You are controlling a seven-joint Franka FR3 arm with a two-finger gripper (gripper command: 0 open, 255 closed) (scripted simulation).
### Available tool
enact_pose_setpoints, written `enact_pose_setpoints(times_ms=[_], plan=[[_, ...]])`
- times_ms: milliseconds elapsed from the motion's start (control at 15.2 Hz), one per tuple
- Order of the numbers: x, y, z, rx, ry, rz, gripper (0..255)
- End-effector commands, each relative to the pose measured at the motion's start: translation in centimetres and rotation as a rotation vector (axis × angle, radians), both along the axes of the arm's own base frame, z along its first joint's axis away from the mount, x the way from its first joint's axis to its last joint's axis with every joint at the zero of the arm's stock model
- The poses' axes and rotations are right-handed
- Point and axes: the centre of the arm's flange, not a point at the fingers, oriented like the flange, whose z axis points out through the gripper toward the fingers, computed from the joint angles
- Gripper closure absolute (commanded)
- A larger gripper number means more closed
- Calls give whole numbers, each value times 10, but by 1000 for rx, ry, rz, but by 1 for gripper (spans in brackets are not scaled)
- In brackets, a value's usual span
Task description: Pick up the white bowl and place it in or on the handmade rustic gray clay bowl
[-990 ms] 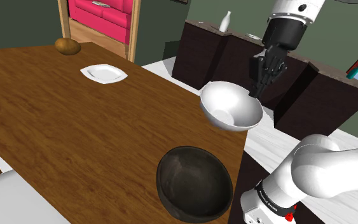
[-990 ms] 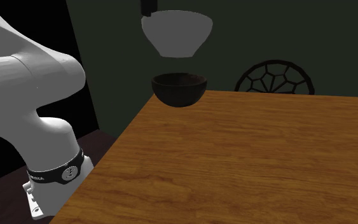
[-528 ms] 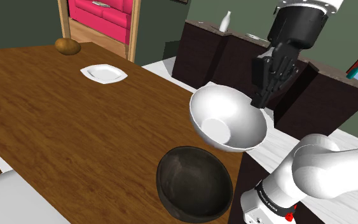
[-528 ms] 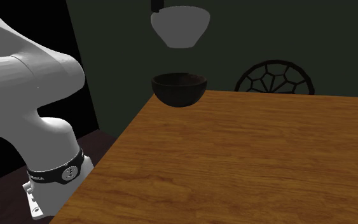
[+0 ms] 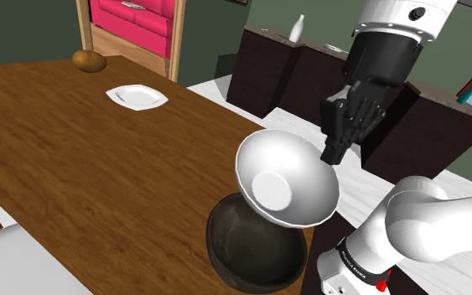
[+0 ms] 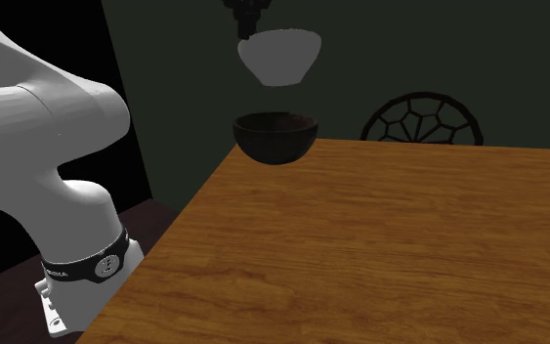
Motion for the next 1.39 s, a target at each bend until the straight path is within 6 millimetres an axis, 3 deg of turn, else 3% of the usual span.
enact_pose_setpoints(times_ms=[0, 924, 1320], plan=[[0, -1, -11, 0, 0, 0, 255], [0, -1, -84, 0, 0, 0, 255], [0, -1, -87, 0, 0, 0, 255]])
